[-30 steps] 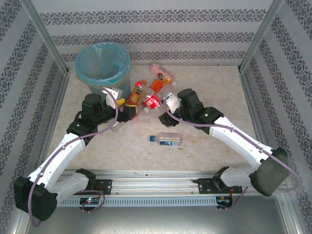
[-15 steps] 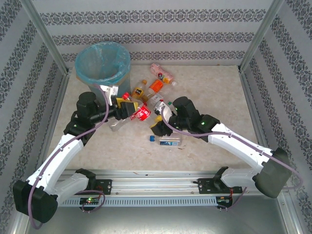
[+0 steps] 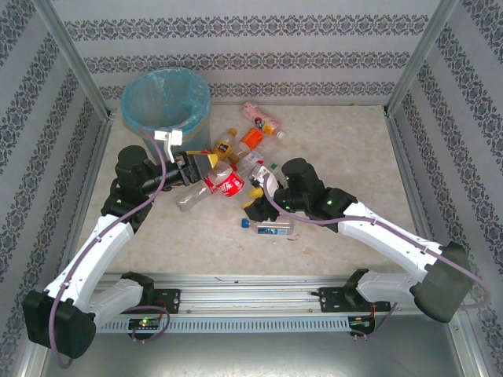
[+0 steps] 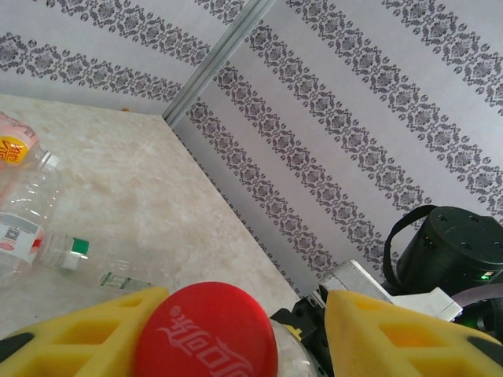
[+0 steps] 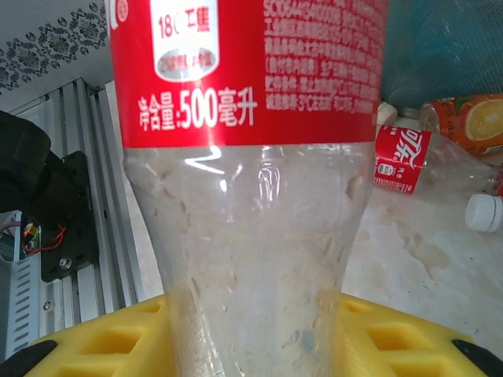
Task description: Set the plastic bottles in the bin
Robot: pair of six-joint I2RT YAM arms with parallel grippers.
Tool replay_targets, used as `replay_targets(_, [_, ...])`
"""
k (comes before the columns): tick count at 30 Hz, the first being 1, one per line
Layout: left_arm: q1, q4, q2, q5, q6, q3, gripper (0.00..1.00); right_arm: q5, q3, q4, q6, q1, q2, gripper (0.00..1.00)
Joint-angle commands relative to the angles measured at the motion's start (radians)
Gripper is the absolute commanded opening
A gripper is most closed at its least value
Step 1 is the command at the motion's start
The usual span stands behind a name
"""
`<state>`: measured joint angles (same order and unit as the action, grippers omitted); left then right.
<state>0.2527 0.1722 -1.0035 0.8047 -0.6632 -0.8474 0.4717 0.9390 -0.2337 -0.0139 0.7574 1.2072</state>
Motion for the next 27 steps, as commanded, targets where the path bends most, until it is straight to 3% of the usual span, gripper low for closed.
replay_targets(1, [-0.013, 0.043, 0.013, 0.031, 0.014, -0.003, 0.45, 0.025, -0.012, 0.026, 0.002, 0.011, 0.005, 0.44])
replay_targets(7, [-0.013, 0.007, 0.022, 0.003, 0.058, 0.000, 0.27, 0.023, -0.008, 0.022, -0.010, 0.010, 0.005, 0.45])
replay_targets(11, [-0.014, -0.028, 0.033, -0.049, 0.080, 0.011, 0.01, 0.002, -0.006, 0.020, -0.004, 0.010, 0.000, 0.54])
replay_targets(17, [-0.015, -0.046, 0.058, -0.106, 0.103, -0.037, 0.00, -0.102, 0.018, 0.031, 0.049, 0.011, -0.029, 0.86])
replay_targets(24, [-0.020, -0.139, 0.039, -0.156, 0.184, -0.244, 0.00, -0.160, 0.020, 0.071, 0.039, 0.012, -0.100, 0.89])
replay_targets(27, [-0.022, -0.207, 0.036, -0.246, 0.272, -0.360, 0.00, -0.201, 0.006, 0.084, 0.024, 0.013, -0.142, 0.89])
